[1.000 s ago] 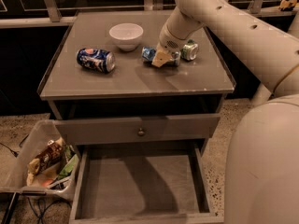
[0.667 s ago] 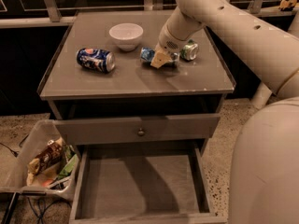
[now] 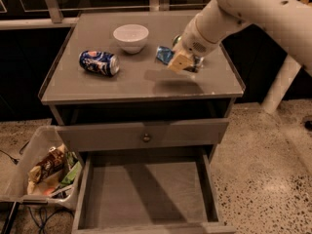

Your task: Place redbull can into middle drawer

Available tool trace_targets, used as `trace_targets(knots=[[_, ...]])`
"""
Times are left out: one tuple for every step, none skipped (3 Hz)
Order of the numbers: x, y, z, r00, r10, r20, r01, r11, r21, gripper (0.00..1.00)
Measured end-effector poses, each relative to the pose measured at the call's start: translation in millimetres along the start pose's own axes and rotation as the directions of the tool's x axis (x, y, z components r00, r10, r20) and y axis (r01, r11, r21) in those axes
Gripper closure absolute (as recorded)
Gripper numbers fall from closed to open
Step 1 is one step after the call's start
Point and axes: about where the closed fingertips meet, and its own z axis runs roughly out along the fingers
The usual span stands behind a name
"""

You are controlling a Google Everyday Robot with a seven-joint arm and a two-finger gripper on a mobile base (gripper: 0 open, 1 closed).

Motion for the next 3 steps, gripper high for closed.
trace_targets(knots=[[7, 37, -41, 1.0, 0.003, 0.006, -0.004, 0.9997, 0.025, 1.0], [18, 82, -63, 1.0, 0.009, -0.02, -0.008, 0.9987, 0.05, 1.0], [35, 129, -56, 0.998, 0.05, -0.039, -0.048, 0.9976, 0.05, 1.0]])
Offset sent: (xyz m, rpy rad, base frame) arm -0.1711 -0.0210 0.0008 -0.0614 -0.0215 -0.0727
